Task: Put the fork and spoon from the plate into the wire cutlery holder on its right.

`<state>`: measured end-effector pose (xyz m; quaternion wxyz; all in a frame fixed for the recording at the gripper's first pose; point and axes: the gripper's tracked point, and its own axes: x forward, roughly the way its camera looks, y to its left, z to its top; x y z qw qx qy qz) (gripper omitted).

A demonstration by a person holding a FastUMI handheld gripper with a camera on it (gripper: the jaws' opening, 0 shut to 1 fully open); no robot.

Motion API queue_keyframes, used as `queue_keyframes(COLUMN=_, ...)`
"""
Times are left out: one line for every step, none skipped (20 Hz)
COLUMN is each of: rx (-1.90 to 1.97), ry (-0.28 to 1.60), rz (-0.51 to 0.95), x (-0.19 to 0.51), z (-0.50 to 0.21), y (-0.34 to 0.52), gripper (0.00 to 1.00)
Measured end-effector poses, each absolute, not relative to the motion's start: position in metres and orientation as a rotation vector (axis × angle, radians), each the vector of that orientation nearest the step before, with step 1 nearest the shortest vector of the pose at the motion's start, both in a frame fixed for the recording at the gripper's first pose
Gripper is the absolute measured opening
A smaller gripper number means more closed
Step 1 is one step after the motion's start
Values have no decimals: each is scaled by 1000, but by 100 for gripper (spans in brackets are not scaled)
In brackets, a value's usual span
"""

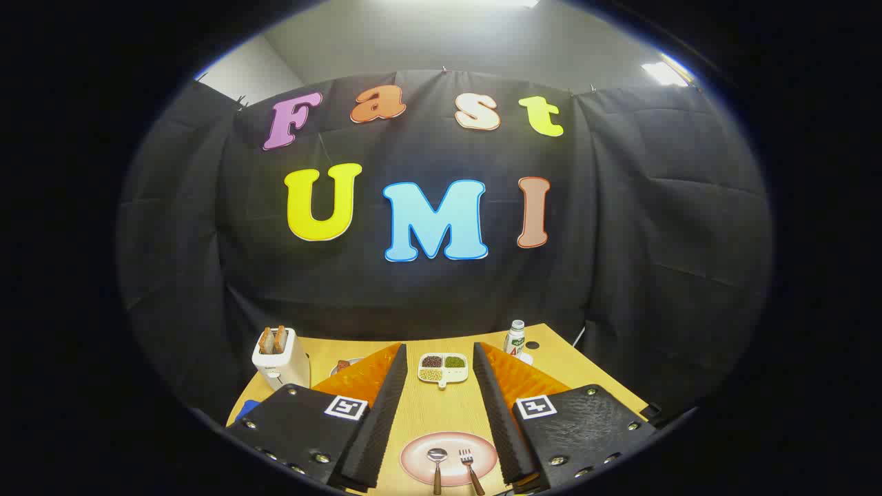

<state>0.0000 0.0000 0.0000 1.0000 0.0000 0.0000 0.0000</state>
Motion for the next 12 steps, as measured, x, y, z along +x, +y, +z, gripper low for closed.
queue_keyframes(rx=0, ry=0, rz=2, x=0, z=-1, y=0, gripper=64)
queue_keyframes(rx=-1, ry=3, rz=3, x=1, z=-1, y=1, gripper=64)
queue_keyframes(rx=-2, ry=4, rz=4, x=1, z=-2, y=1, gripper=64)
queue_keyframes(rx=-4, ry=8, rz=5, x=1, z=-2, y=1, gripper=64)
queue_keyframes(rx=-5, ry=10, rz=7, x=1, z=-4, y=2, gripper=64)
queue_keyframes(rx=-5, ry=13, rz=7, x=1, z=-4, y=1, gripper=64)
queue_keyframes(rx=-6, ry=15, rz=8, x=2, z=-4, y=1, gripper=64)
queue_keyframes(rx=-7, ry=17, rz=7, x=2, z=-4, y=1, gripper=64)
queue_keyframes(rx=-8, ry=18, rz=6, x=3, z=-5, y=1, gripper=64)
queue_keyframes(rx=-8, ry=20, rz=5, x=3, z=-5, y=0, gripper=64)
queue_keyframes(rx=-8, ry=22, rz=5, x=3, z=-6, y=-1, gripper=64)
queue_keyframes(rx=-7, ry=27, rz=2, x=4, z=-8, y=-1, gripper=64)
